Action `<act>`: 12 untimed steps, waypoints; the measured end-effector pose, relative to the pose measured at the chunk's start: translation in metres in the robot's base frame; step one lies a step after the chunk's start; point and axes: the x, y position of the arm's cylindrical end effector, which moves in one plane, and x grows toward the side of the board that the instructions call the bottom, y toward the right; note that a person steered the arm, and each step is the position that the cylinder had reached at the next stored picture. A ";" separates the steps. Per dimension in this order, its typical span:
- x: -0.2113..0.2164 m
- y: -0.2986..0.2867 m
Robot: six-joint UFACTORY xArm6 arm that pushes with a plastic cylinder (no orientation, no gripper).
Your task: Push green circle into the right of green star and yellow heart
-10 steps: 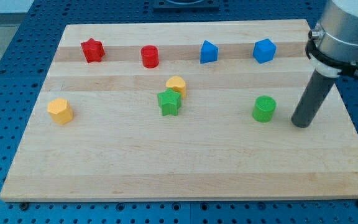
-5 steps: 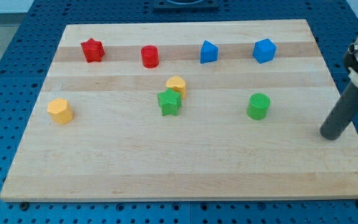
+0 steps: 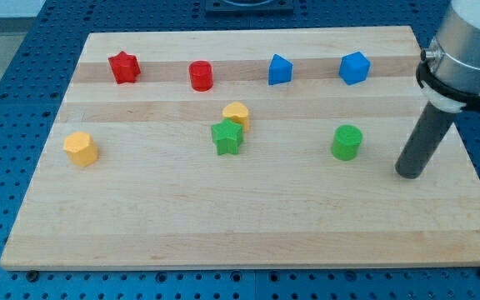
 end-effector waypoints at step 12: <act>-0.001 -0.129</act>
